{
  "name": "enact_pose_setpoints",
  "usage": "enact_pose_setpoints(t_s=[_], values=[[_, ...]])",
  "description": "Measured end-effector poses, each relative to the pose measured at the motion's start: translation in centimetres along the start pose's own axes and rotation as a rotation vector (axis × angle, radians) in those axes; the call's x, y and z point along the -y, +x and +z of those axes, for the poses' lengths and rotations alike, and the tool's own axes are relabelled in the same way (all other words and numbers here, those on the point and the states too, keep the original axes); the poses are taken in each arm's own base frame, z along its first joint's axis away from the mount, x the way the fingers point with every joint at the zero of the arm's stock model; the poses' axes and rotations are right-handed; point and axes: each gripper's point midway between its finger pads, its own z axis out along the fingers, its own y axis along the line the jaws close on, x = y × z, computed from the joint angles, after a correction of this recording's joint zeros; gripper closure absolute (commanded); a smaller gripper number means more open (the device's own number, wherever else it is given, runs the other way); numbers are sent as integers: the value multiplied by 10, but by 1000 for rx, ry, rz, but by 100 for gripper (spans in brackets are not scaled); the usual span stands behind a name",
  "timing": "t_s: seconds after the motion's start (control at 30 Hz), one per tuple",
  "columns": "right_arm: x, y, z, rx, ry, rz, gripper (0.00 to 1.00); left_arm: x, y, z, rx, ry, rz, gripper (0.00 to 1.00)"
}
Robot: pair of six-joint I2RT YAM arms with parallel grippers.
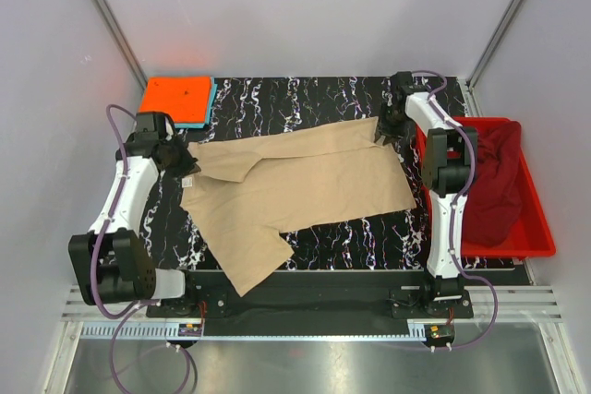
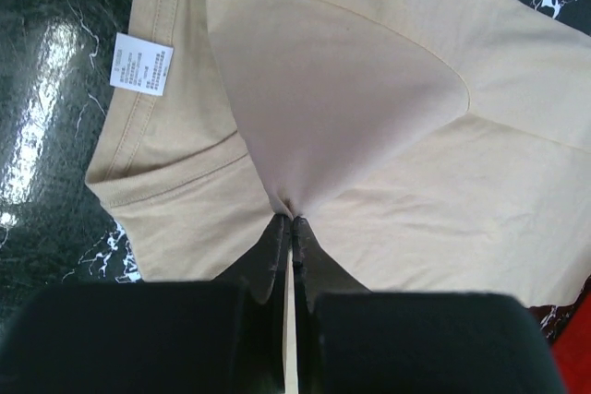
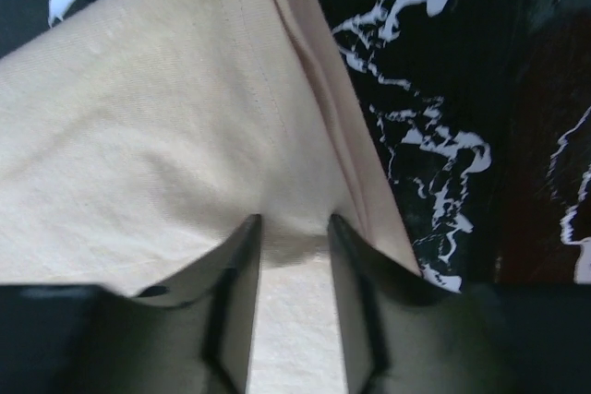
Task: Fold and stack the t-shirts
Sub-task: Fold the tshirt
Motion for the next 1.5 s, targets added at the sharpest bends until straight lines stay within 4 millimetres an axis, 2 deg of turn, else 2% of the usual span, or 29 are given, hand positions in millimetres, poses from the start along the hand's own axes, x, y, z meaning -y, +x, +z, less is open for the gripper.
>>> enact_pose_setpoints(t_s=[0.07, 0.27, 0.47, 0.63, 0.93, 1.27, 1.43, 1.5], values=[[1, 6, 1, -12, 1, 23, 48, 0, 3, -1, -4, 3, -6, 100], [2, 15, -9, -14, 12, 90, 47, -1, 12, -5, -17, 10, -23, 100], [7, 19, -8, -7, 39, 120, 58, -5, 22, -8, -23, 7, -38, 100], [12, 30, -11, -2, 55, 165, 59, -6, 26, -7, -34, 5, -37, 100], [13, 19, -6, 50, 47, 237, 58, -5, 27, -7, -39, 8, -32, 100], [28, 10, -7, 74, 65, 281, 60, -7, 31, -6, -49, 3, -32, 100], [28, 7, -7, 83, 58, 283, 65, -7, 32, -6, -50, 2, -30, 100], [25, 4, -7, 84, 46, 282, 69, -8, 32, -6, -51, 2, -30, 100]])
